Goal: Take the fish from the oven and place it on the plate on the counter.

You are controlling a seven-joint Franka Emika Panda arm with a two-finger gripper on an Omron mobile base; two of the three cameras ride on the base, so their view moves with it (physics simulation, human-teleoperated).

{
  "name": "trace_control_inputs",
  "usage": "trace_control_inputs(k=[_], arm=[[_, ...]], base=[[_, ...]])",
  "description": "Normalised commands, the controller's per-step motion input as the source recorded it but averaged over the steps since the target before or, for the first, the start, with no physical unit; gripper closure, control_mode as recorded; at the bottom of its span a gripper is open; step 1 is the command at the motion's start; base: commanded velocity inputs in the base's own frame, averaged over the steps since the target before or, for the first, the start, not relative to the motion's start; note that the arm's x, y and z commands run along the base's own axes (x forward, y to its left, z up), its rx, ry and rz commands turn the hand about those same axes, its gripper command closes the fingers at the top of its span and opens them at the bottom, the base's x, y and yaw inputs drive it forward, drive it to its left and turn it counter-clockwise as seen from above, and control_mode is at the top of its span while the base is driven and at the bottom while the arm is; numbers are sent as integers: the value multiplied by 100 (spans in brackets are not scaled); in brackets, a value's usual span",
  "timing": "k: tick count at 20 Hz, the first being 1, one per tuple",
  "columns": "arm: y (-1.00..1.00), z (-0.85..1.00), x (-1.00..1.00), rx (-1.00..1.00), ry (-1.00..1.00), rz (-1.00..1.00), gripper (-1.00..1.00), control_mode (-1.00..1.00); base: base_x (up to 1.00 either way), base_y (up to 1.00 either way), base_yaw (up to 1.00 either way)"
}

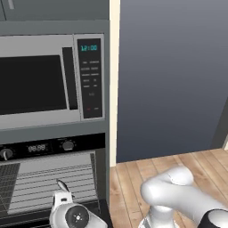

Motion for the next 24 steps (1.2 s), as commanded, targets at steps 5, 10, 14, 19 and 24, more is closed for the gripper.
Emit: trace_control_inputs(k=[5,10,14,19,24], arm=[[-59,1,13,29,46,-40,-100,-100],[-39,1,21,33,-2,-22,-100,-100],[0,18,0,1,-2,-24,-100,-100],[0,97,0,0,4,-21,-100,-100],[4,43,2,-7,16,-17,-100,-100]], base=[[0,0,0],[0,0,0],[0,0,0],[0,0,0],[0,0,0]])
